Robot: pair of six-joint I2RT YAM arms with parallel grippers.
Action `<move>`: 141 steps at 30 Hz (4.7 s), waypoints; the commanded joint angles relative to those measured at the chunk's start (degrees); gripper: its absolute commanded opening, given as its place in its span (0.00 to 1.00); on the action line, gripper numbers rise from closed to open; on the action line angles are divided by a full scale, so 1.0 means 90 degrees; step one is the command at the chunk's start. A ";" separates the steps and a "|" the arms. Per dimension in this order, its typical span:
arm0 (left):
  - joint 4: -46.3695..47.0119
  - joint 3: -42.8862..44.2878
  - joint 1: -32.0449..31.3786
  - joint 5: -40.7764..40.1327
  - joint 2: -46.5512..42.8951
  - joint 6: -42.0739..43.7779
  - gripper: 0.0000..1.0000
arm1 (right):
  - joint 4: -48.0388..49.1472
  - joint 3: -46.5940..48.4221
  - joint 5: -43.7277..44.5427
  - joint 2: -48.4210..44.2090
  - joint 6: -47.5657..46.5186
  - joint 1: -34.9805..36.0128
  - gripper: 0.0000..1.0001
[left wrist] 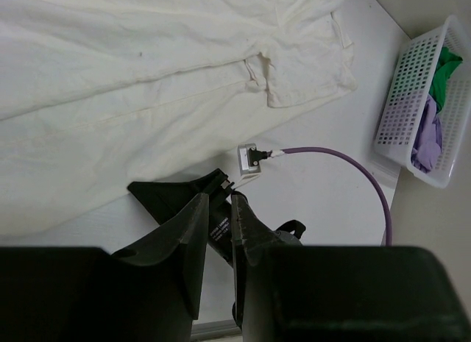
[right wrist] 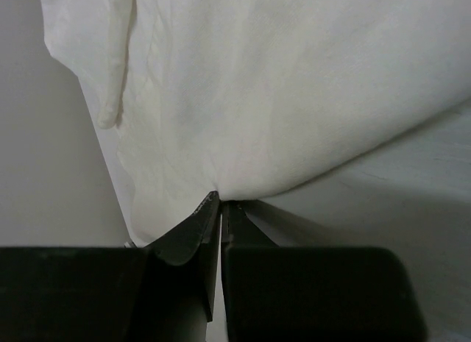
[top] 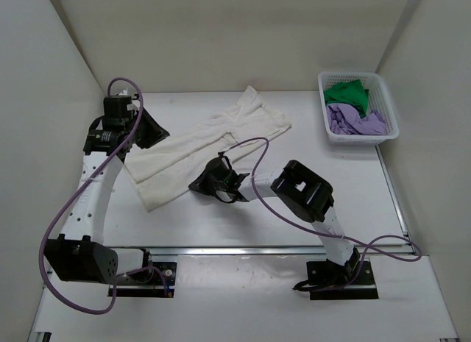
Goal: Fold and stack the t-shirts
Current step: Rotate the tshirt 90 degrees, then grab the bottom of the folded rectangular tshirt with both arms
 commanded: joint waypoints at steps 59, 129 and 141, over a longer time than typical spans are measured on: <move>0.1783 0.4824 -0.1778 0.0937 0.7623 0.1695 0.39 | -0.3725 -0.4685 -0.2502 -0.6909 -0.4079 -0.3285 0.31; 0.0151 -0.5779 -0.1524 0.0751 -0.1984 -0.0326 0.60 | -0.2024 -0.5641 -0.3576 -0.5736 -0.3385 -0.2640 0.00; 0.2006 -0.7341 -0.1631 0.1913 -0.3557 -0.1888 0.64 | -0.1733 -0.6072 -0.3653 -0.6265 -0.2879 -0.2278 0.40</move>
